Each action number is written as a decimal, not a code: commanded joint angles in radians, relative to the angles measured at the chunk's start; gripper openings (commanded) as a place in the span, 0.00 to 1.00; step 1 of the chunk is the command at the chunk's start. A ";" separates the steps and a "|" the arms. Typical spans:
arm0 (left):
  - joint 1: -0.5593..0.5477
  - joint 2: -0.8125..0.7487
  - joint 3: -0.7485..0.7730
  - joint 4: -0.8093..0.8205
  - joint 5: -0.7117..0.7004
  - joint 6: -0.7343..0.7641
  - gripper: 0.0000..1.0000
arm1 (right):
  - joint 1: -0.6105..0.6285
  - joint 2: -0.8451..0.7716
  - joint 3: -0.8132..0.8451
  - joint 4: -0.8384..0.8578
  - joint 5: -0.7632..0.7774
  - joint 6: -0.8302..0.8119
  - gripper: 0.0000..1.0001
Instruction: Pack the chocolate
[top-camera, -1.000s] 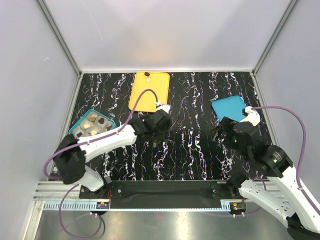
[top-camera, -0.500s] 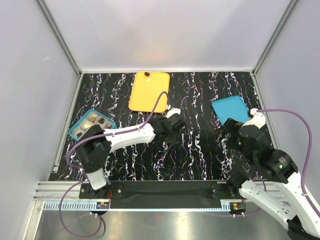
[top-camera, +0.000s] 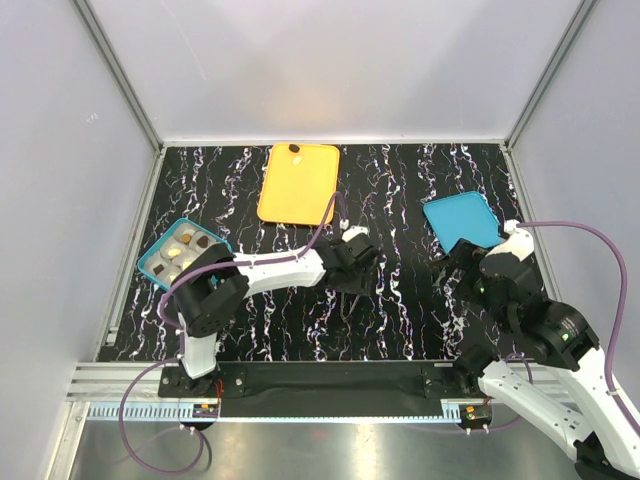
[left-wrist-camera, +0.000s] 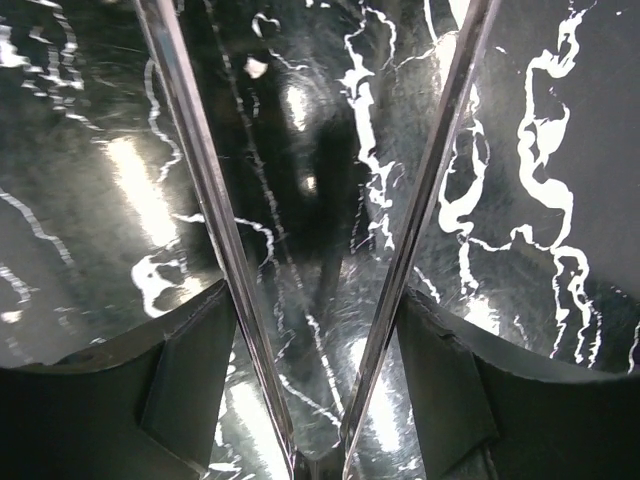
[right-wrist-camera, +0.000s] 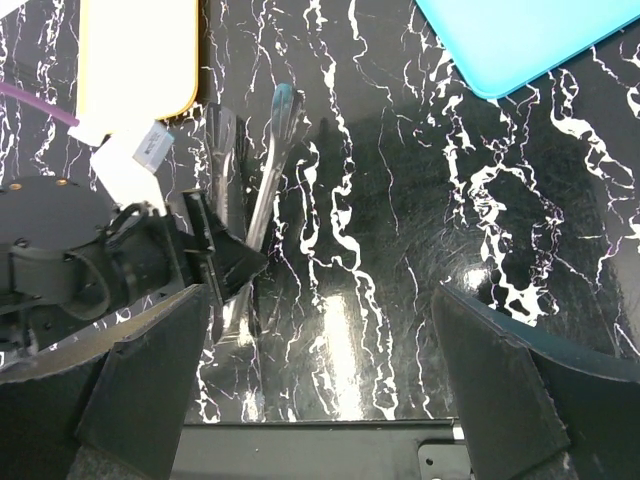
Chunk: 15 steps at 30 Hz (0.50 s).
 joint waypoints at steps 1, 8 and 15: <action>-0.003 0.010 0.048 0.073 0.031 -0.044 0.68 | 0.007 -0.004 0.012 -0.006 -0.007 0.027 1.00; -0.003 0.056 0.083 0.076 0.065 -0.066 0.70 | 0.007 -0.022 -0.002 0.003 -0.010 0.029 1.00; -0.003 0.068 0.115 0.070 0.064 -0.086 0.72 | 0.007 -0.034 -0.018 0.008 -0.007 0.027 1.00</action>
